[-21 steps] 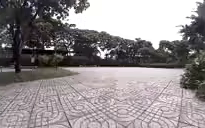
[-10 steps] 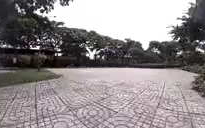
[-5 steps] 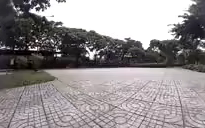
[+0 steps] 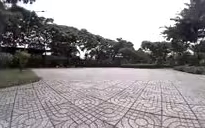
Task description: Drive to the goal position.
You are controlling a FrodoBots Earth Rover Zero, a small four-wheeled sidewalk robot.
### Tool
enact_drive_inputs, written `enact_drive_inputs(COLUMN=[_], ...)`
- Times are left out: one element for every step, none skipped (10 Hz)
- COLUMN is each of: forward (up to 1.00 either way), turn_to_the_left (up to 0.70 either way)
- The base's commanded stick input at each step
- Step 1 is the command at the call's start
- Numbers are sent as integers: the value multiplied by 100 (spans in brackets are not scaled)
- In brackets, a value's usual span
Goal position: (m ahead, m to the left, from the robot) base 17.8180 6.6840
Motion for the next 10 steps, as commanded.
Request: enact_drive_inputs(forward=[100,100,100,100,100,100,100,100,100,100], turn_to_the_left=[-27,-27,-7,0,0,-15,-27,-27,-17,0])
